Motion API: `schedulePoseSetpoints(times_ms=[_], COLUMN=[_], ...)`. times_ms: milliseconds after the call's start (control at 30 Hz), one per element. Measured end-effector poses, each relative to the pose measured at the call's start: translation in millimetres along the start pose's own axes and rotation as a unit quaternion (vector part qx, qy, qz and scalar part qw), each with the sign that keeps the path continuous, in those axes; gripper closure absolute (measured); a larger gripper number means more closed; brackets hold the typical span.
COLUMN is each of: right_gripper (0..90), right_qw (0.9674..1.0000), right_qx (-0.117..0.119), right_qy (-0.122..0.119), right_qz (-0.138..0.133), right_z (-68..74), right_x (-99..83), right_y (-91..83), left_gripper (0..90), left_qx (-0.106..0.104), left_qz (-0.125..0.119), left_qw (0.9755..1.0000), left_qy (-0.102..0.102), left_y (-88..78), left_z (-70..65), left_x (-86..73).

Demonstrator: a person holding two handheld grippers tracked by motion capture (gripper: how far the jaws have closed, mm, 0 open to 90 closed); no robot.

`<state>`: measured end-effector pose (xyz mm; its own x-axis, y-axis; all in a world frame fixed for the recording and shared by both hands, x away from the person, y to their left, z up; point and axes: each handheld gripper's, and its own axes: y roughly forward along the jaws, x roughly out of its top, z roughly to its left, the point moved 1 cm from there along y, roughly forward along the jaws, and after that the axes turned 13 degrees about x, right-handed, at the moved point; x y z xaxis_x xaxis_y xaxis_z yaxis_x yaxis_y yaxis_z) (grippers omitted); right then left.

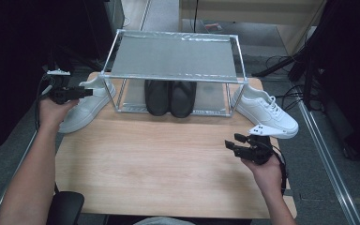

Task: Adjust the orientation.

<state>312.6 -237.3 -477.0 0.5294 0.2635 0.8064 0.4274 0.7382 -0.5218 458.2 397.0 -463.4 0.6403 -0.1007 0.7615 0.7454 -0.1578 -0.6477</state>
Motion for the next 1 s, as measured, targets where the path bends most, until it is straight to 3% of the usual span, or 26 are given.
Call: schedulePoseSetpoints(times_ms=[67,167,233,333,400,467,633,733,867,1000], right_gripper=[48.7,48.7,48.7,48.7,48.7,48.7,48.6,48.6,48.6,48.6], right_qw=[1.0000,1.0000,1.0000,1.0000,1.0000,1.0000,0.9999,0.9999,0.9999,0.9999], right_qx=[-0.002,-0.003,-0.005,-0.005,-0.004,-0.004,-0.003,-0.002,-0.005,-0.005], right_qy=[-0.001,0.001,0.002,0.002,0.001,0.002,-0.002,-0.004,-0.007,-0.008], right_qz=[0.000,-0.002,-0.001,0.001,0.002,0.005,0.011,0.013,0.007,0.007], right_z=[-0.6,-1.5,-1.7,-1.8,-1.6,-1.3,-0.4,0.2,1.3,1.2], right_x=[-1.0,-1.6,-1.9,-1.9,-1.7,-1.7,-2.1,-2.4,-1.6,-1.5], right_y=[-1.1,-2.7,-2.7,-1.7,-0.5,0.6,3.6,4.8,3.5,3.2], left_gripper=[48.7,49.0,51.5,52.4,55.9,57.6,64.7,72.4,79.8,81.7], left_qx=[0.009,0.007,-0.003,-0.021,-0.022,-0.017,-0.013,-0.029,-0.036,-0.028], left_qz=[0.004,0.018,0.027,0.021,0.026,0.028,0.020,0.024,0.034,0.040], left_qw=[0.9999,0.9998,0.9996,0.9990,0.9990,0.9994,0.9997,0.9992,0.9986,0.9983], left_qy=[-0.002,0.000,-0.012,-0.034,-0.029,-0.009,0.003,-0.010,-0.018,-0.033], left_y=[4.9,12.7,19.0,22.6,26.4,30.1,28.9,26.1,23.0,20.1], left_z=[1.5,3.9,7.7,10.0,6.2,0.6,-0.5,1.6,3.9,4.6], left_x=[-0.9,-4.0,-8.7,-12.3,-14.3,-16.8,-17.5,-17.0,-17.5,-17.7])
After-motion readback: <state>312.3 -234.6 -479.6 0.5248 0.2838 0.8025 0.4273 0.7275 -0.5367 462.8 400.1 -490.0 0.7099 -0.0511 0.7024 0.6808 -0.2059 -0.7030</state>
